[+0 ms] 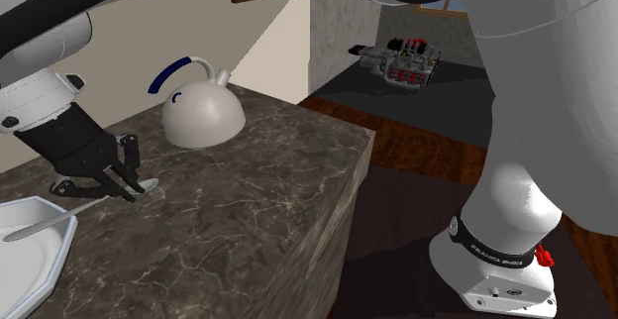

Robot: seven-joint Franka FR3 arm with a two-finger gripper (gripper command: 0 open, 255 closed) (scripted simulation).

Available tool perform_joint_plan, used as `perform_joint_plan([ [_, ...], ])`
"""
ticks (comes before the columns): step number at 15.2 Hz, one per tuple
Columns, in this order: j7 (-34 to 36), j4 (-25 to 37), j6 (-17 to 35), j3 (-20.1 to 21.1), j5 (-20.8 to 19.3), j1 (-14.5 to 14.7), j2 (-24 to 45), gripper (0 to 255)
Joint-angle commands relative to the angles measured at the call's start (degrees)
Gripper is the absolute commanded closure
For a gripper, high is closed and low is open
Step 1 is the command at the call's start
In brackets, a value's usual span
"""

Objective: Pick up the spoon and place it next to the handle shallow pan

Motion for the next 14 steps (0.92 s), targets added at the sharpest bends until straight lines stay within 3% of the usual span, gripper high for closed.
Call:
perform_joint_plan([
  [1, 0.0, -0.2, 0.2, 0.0, 0.0, -0.1, 0.1, 255],
  [5, 0.0, -0.2, 0.2, 0.0, 0.0, -0.1, 0.1, 255],
  [6, 0.0, -0.3, 0.2, 0.0, 0.0, -0.1, 0.0, 0],
  [11, 0.0, -0.2, 0.2, 0.0, 0.0, -0.1, 0.1, 0],
  [14, -0.3, 7.9, -6.4, 0.0, -0.1, 0.7, 1.5, 0],
])
